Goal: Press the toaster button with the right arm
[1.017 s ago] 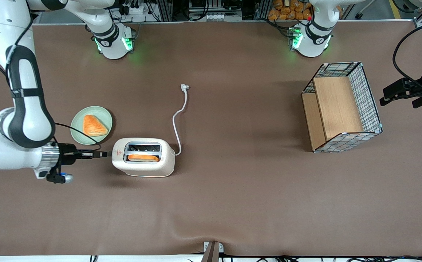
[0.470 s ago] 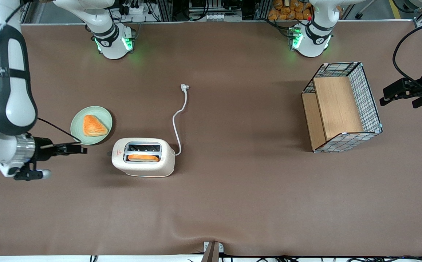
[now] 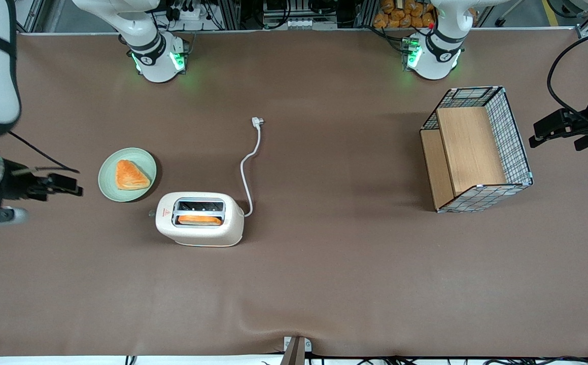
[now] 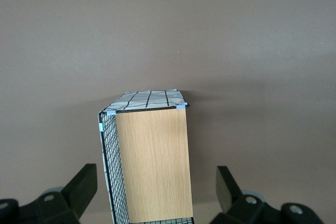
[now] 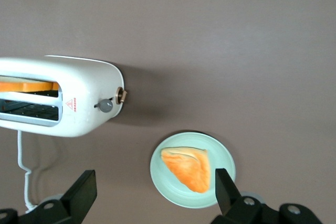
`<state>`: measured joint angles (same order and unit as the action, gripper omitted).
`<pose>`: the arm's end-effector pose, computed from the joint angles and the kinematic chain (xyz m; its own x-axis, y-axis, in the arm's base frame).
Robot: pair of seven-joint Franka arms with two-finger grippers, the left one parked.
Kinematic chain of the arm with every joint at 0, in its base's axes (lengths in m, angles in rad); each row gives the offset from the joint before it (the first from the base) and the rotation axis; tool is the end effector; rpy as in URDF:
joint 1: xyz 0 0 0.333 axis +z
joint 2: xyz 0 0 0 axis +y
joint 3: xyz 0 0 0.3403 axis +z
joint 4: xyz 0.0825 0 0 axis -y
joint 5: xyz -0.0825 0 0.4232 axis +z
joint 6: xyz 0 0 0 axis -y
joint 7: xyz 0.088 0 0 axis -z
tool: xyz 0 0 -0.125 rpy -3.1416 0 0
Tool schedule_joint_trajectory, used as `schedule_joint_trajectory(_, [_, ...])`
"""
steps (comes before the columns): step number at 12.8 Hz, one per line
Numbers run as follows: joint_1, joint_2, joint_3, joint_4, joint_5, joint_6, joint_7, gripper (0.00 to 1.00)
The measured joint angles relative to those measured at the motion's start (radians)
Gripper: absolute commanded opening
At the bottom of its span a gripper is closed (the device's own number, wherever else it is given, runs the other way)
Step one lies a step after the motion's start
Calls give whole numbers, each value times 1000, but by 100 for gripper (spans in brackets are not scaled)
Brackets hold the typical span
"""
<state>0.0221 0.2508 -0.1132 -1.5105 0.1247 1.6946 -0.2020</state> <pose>0.6740 -0.0400 0.5139 0.9943 0.0962 -0.0453 0.0910 -0.9902 -0.1055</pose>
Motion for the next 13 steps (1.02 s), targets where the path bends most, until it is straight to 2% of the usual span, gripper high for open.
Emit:
schedule_joint_trajectory(2, [0, -78, 0, -35, -44, -4, -3, 100])
schedule_joint_trajectory(6, [-7, -216, -6, -125, -56, -37, -3, 100])
schedule_joint_trajectory(9, [-14, -251, -10, -137, -57, -79, 33, 100])
schedule_joint_trajectory(13, [-15, -262, -4, -130, -58, -165, 181, 100])
